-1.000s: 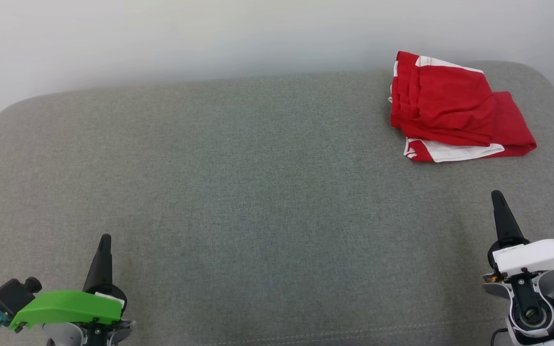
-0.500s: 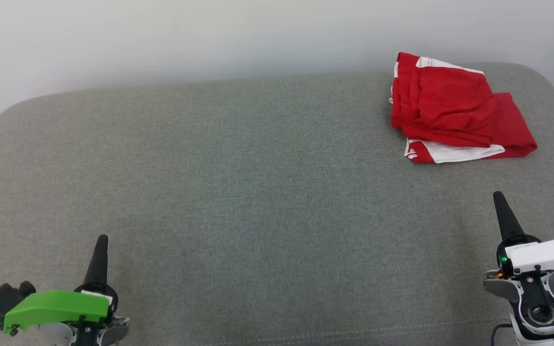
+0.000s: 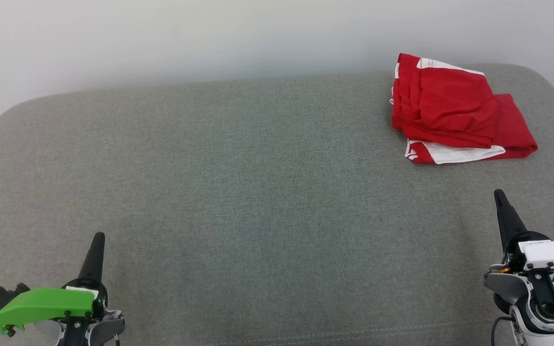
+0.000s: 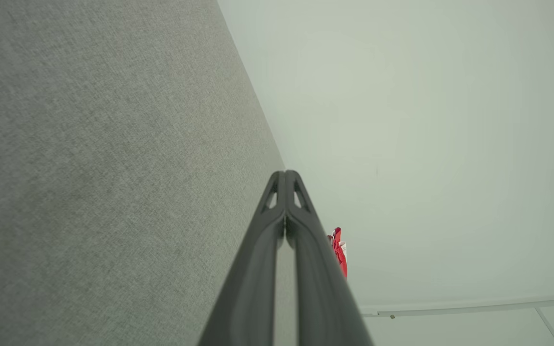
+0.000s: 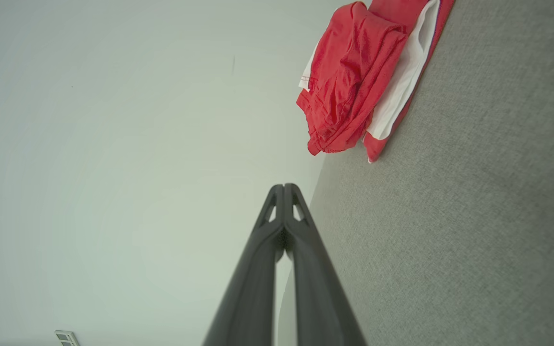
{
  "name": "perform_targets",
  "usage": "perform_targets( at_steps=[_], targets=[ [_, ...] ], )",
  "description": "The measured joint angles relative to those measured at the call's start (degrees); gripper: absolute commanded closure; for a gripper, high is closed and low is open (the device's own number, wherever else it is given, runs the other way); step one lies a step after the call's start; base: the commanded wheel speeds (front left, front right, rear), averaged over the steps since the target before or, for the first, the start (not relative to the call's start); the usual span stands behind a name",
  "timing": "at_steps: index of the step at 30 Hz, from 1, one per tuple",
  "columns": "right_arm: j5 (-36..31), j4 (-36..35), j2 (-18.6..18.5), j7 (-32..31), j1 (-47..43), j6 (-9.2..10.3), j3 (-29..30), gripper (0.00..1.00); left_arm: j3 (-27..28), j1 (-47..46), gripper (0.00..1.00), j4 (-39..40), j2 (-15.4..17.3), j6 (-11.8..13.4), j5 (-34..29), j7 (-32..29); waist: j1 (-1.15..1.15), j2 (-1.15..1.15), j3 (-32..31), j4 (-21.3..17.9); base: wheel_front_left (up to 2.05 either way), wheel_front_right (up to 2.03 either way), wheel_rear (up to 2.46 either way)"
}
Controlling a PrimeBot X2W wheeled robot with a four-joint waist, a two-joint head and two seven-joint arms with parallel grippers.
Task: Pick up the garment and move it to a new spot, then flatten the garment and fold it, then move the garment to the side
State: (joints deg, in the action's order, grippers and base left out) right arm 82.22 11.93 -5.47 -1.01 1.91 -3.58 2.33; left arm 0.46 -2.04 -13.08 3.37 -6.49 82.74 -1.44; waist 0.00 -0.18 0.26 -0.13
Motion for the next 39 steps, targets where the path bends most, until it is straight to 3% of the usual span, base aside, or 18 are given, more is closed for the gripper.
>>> perform_targets(
  at_steps=[17,39],
  targets=[
    [11.8,1.6,1.3,-2.7,1.1,-1.91,2.6,1.00,1.6,-0.5,1.00,-1.0,0.0,0.0,10.7,-2.6,0.00,0.00,-0.2,0.1,0.00,0.00,0.00],
    [11.9,2.1,1.4,-2.7,1.1,-1.97,2.6,1.00,1.6,-0.8,1.00,-1.2,0.0,0.0,10.9,-2.6,0.00,0.00,-0.2,0.1,0.00,0.00,0.00]
  ],
)
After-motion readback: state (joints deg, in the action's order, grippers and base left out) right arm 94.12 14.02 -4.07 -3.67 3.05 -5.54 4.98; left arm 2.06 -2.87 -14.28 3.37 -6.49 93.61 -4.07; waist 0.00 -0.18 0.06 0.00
